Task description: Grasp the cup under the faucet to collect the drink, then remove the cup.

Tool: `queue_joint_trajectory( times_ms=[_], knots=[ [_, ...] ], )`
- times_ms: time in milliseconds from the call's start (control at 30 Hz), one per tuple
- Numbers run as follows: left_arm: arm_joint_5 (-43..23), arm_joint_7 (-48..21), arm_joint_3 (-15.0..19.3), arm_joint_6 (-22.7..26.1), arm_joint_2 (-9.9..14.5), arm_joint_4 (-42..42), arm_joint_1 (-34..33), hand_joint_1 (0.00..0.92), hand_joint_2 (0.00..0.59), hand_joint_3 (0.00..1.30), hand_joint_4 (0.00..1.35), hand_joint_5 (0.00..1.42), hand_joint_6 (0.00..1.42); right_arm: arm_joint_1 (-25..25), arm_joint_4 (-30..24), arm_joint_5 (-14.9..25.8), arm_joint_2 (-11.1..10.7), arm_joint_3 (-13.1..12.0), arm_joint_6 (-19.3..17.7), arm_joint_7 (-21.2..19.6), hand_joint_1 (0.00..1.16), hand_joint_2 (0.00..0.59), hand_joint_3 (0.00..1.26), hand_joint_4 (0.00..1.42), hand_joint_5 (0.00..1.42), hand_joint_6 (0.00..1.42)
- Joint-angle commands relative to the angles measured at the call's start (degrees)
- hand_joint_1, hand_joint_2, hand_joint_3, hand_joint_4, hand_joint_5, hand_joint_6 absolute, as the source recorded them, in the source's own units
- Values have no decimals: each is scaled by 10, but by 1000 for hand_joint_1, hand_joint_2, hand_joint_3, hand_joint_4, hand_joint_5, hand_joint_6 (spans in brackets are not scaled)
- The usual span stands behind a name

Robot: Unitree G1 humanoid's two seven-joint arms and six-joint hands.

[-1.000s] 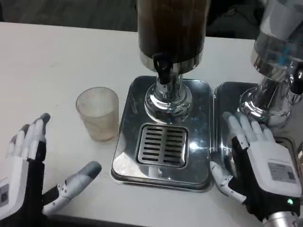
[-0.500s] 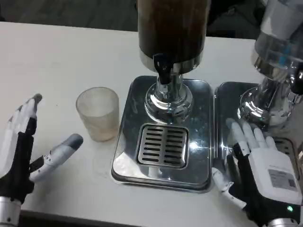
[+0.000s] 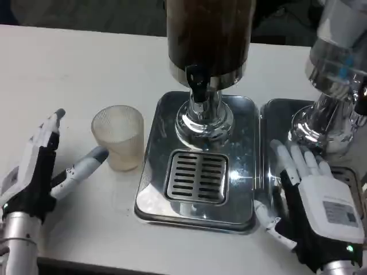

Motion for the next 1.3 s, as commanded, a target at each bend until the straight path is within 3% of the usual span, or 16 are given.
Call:
queue_joint_trajectory(
  times_ms=[33, 367, 1067, 1300],
  knots=[
    [2, 6, -19, -13, -6, 37, -33, 54, 0, 0, 0, 0, 0, 10, -14, -8, -1, 3, 7, 8, 309, 484, 25, 0, 0, 0],
    [6, 25, -44, -21, -10, 69, -61, 140, 1, 0, 0, 0, 0, 19, -28, -8, -2, 4, 14, 20, 306, 481, 17, 0, 0, 0],
    [-7, 16, -54, -30, -34, 115, -105, 256, 19, 0, 0, 0, 0, 62, -76, -23, 6, 4, 37, 38, 318, 473, 15, 0, 0, 0],
    [-7, 12, -67, -26, -33, 122, -108, 365, 38, 0, 0, 0, 0, 65, -78, -22, 10, 1, 39, 40, 322, 473, 15, 0, 0, 0]
  ],
)
